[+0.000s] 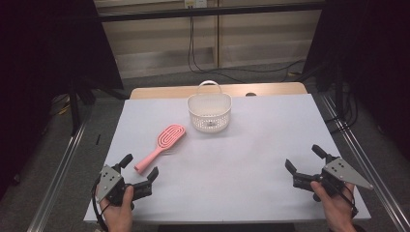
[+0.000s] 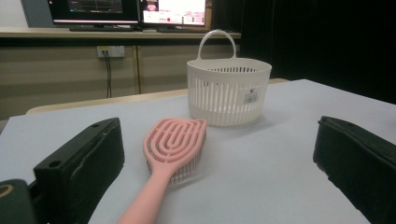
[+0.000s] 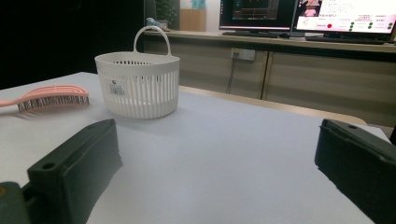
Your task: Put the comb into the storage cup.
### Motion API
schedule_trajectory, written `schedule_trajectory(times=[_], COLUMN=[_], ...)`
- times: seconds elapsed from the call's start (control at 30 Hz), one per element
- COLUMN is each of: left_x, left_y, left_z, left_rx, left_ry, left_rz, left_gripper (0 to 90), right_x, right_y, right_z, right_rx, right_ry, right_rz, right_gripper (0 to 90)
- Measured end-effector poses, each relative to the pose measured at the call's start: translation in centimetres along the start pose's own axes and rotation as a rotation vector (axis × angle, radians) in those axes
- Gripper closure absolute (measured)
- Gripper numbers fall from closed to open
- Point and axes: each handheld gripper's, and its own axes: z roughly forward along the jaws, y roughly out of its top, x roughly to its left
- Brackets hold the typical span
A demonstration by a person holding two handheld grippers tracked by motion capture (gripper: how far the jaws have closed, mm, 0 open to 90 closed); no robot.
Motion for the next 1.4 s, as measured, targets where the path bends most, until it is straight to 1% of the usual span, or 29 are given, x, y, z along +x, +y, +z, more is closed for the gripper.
schedule_trajectory(times=[0.07, 0.17, 0.23, 0.27, 0.4, 0.47, 0.53, 0.57, 0.6, 0.63, 0.67, 0.7, 0.73, 0.77, 0.8, 0.87, 0.9, 0.93, 0.97, 1.0, 1.03, 1.07, 1.1, 1.17, 1.2, 1.23, 1.27, 1.33, 1.4], left_x=[0.1, 0.1, 0.1, 0.1, 0.1, 0.2, 0.3, 0.3, 0.3, 0.2, 0.2, 0.2, 0.0, -0.1, -0.2, -0.5, -0.4, -0.3, -0.2, -0.1, 0.1, 0.3, 0.6, 0.9, 1.0, 1.1, 1.1, 1.2, 1.2], left_y=[0.0, 0.0, 0.1, 0.1, 0.0, 0.0, 0.0, 0.0, 0.1, 0.2, 0.3, 0.5, 0.8, 1.2, 1.5, 2.0, 2.1, 2.2, 2.1, 2.0, 1.9, 1.7, 1.6, 1.3, 1.3, 1.3, 1.4, 1.7, 2.0], left_z=[-0.1, -0.2, -0.2, -0.2, -0.2, -0.1, 0.0, 0.1, 0.1, 0.0, -0.1, -0.3, -0.4, -0.5, -0.5, -0.4, -0.2, 0.0, 0.2, 0.4, 0.6, 0.8, 1.0, 1.4, 1.7, 1.8, 2.0, 2.1, 2.3], left_rx=[0.006, 0.001, 0.000, 0.000, 0.003, 0.017, 0.018, 0.020, 0.017, 0.009, 0.007, -0.006, -0.035, -0.046, -0.054, -0.068, -0.061, -0.055, -0.049, -0.025, -0.013, -0.011, 0.018, 0.038, 0.051, 0.056, 0.048, 0.041, 0.036], left_ry=[-0.007, 0.001, -0.003, -0.001, -0.005, -0.004, 0.002, -0.007, -0.018, -0.031, -0.033, -0.026, -0.031, -0.039, -0.042, -0.039, -0.046, -0.050, -0.041, -0.019, -0.007, -0.013, -0.021, -0.025, -0.038, -0.044, -0.045, -0.069, -0.068], left_rz=[0.004, 0.000, -0.001, 0.005, -0.001, -0.001, -0.005, -0.012, -0.010, -0.011, -0.004, 0.006, -0.012, -0.014, -0.003, 0.033, 0.042, 0.035, 0.012, 0.003, -0.004, -0.013, -0.007, -0.016, -0.015, -0.018, -0.016, -0.018, -0.012], left_gripper=[2.0, 2.1, 2.1, 2.1, 2.0, 2.0, 2.0, 2.0, 2.0, 2.0, 2.0, 2.0, 1.6, 0.4, 0.2, 0.3, 0.2, 0.5, 1.0, 0.9, 0.9, 0.7, 0.7, 0.8, 0.6, 0.7, 1.0, 1.2, 1.1], right_x=[0.0, 0.0, 0.0, 0.0, -0.2, -0.2, -0.2, -0.2, -0.2, -0.2, -0.2, -0.2, -0.1, -0.1, -0.1, 0.0, -0.1, -0.1, -0.1, -0.1, -0.1, -0.1, -0.1, -0.1, -0.1, -0.1, -0.1, -0.1, -0.1], right_y=[0.0, 0.0, 0.0, 0.0, -0.1, -0.1, -0.1, -0.1, -0.1, -0.1, -0.1, -0.2, -0.2, -0.2, -0.2, -0.2, -0.2, -0.2, -0.2, -0.2, -0.2, -0.2, -0.2, -0.2, -0.2, -0.2, -0.2, -0.2, -0.2], right_z=[0.0, 0.2, 0.1, 0.1, 0.1, 0.2, 0.3, 0.3, 0.4, 0.5, 0.6, 0.7, 0.7, 0.7, 0.7, 0.8, 0.9, 0.9, 0.9, 0.9, 0.9, 0.8, 0.8, 0.8, 0.8, 0.8, 0.8, 0.8, 0.8], right_rx=[-0.001, -0.003, -0.004, -0.001, -0.002, -0.005, 0.001, 0.000, 0.000, 0.005, 0.010, 0.017, 0.025, 0.034, 0.031, 0.024, 0.022, 0.025, 0.025, 0.021, 0.021, 0.013, 0.012, 0.010, 0.011, 0.012, 0.011, 0.013, 0.012], right_ry=[0.001, 0.005, 0.005, 0.006, 0.001, 0.001, 0.003, -0.001, 0.001, 0.005, 0.003, 0.002, 0.007, 0.006, 0.006, 0.012, 0.013, 0.011, 0.013, 0.013, 0.016, 0.014, 0.015, 0.015, 0.013, 0.014, 0.014, 0.015, 0.017], right_rz=[0.003, 0.003, 0.001, 0.009, 0.022, 0.019, 0.008, 0.005, 0.010, 0.013, 0.014, 0.012, 0.012, 0.008, 0.007, 0.008, 0.010, 0.008, 0.006, 0.009, 0.013, 0.008, 0.007, 0.011, 0.007, 0.006, 0.006, 0.005, 0.005], right_gripper=[0.0, 0.0, 0.0, 0.0, 0.0, 0.0, 0.0, 0.0, 0.0, 0.0, 0.0, 0.0, 0.0, 0.0, 0.0, 0.0, 0.0, 0.0, 0.0, 0.0, 0.0, 0.0, 0.0, 0.0, 0.0, 0.0, 0.0, 0.0, 0.0])
